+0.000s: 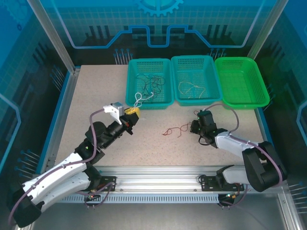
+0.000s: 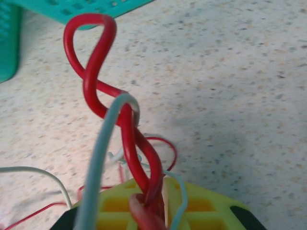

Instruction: Untangle the cables

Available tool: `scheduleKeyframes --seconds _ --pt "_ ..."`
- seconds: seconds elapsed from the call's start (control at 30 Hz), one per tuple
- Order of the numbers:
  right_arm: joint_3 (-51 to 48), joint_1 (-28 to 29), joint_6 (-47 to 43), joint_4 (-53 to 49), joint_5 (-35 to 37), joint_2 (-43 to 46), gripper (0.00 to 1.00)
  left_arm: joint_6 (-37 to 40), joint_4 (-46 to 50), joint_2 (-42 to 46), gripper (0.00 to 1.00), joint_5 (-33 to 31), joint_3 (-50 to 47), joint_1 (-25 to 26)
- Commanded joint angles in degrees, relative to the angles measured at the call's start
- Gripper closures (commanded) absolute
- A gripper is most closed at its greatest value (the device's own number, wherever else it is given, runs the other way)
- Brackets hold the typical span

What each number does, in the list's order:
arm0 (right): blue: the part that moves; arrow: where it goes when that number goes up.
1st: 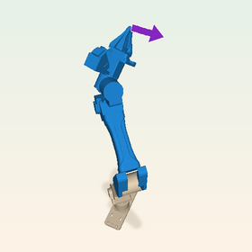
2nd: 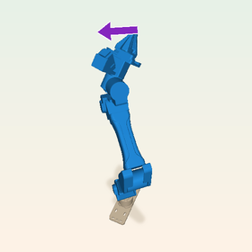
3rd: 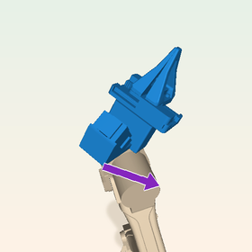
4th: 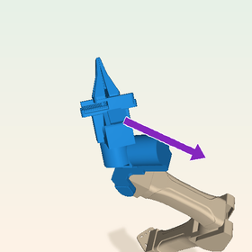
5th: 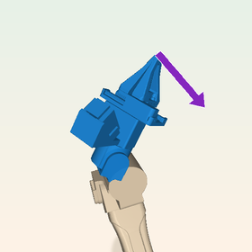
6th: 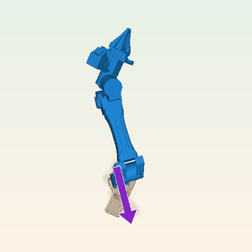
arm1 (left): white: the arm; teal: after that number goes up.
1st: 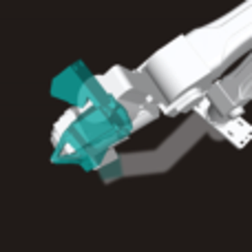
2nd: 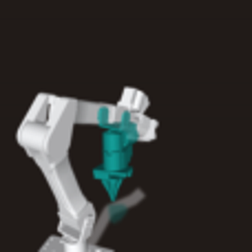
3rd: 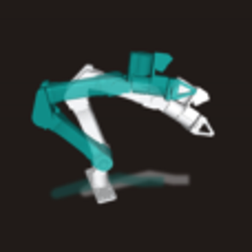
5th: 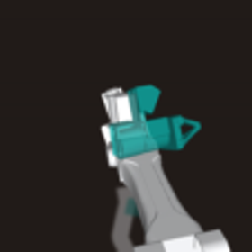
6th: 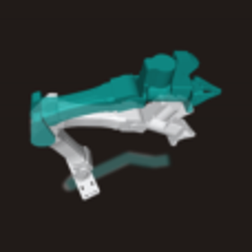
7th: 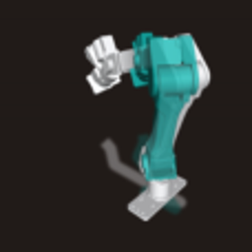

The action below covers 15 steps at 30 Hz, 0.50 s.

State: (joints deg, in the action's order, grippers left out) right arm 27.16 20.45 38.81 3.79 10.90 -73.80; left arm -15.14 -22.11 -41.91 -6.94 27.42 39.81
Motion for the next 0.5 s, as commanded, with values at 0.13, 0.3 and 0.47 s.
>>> scheduleKeyframes --seconds 0.13,0.3,0.47 --pt "3.5 -0.3 -2.2 -4.2 -8.0 9.4 0.37 -2.6 2.1 -0.2 1.0 -0.1 -2.0 -0.4" --pt "5.6 -0.5 -2.5 -10.8 -6.8 19.7 0.18 -1.0 -2.2 -4.6 1.0 4.4 1.1 -0.5" --pt "9.2 -0.5 -2.9 -15.8 -9.9 25.7 0.01 1.6 -6.9 -15.8 1.0 7.7 8.7 -0.4"
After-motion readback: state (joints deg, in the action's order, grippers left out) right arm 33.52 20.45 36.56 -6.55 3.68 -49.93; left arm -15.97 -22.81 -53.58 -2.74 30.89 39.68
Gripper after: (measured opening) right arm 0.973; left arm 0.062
